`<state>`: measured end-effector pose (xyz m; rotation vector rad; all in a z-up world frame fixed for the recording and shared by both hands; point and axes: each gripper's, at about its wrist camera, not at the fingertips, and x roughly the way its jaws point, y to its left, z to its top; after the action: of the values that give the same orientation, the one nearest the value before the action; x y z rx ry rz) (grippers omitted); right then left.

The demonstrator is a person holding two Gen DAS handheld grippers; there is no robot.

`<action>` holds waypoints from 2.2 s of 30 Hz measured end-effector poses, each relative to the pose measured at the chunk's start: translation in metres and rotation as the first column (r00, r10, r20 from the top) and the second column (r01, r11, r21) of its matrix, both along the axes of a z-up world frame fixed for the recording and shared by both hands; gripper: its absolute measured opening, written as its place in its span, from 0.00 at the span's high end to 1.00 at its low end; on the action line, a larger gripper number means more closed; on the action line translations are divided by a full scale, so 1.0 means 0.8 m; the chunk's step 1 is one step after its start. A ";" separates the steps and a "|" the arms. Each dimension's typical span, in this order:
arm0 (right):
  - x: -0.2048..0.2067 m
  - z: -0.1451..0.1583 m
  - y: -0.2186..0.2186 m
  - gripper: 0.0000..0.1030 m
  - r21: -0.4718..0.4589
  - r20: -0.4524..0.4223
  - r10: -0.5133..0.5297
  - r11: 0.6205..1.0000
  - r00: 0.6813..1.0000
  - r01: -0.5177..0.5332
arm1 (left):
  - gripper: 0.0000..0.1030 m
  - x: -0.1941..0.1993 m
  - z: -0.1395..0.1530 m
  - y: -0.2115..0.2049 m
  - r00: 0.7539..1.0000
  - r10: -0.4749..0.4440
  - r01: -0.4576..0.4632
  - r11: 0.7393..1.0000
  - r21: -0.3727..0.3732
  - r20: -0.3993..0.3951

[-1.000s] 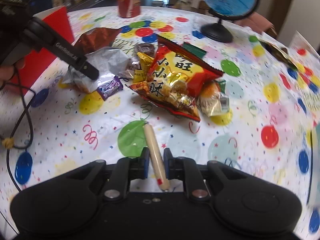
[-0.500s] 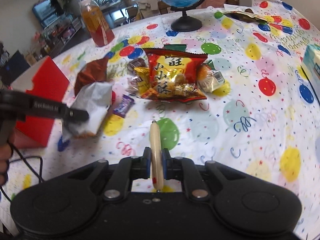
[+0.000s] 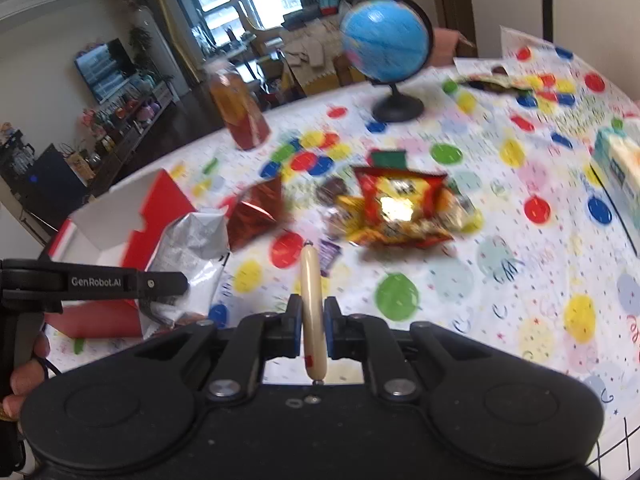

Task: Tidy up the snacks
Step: 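Carry both items into the red box and open both tools to release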

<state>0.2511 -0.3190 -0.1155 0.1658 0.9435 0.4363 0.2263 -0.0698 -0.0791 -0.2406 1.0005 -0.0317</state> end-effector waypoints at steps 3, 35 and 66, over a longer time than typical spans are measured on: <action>-0.006 0.020 0.017 0.91 0.006 0.032 0.015 1.000 0.999 -0.015 | 0.87 -0.013 0.020 0.016 0.999 0.016 -0.016 1.000 -0.004 0.036; 0.005 0.056 0.270 0.91 0.021 0.090 0.251 0.967 0.964 -0.254 | 0.86 -0.086 0.070 0.256 0.945 0.289 -0.296 0.955 0.027 0.153; 0.020 -0.045 0.386 0.83 -0.139 -0.064 0.340 0.928 0.938 -0.346 | 0.86 -0.045 -0.048 0.349 0.957 0.278 -0.264 0.953 0.148 -0.080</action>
<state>0.2673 -0.0103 -0.1513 -0.1307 1.0429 0.6849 0.1902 0.2092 -0.1171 -0.2553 1.0570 0.3013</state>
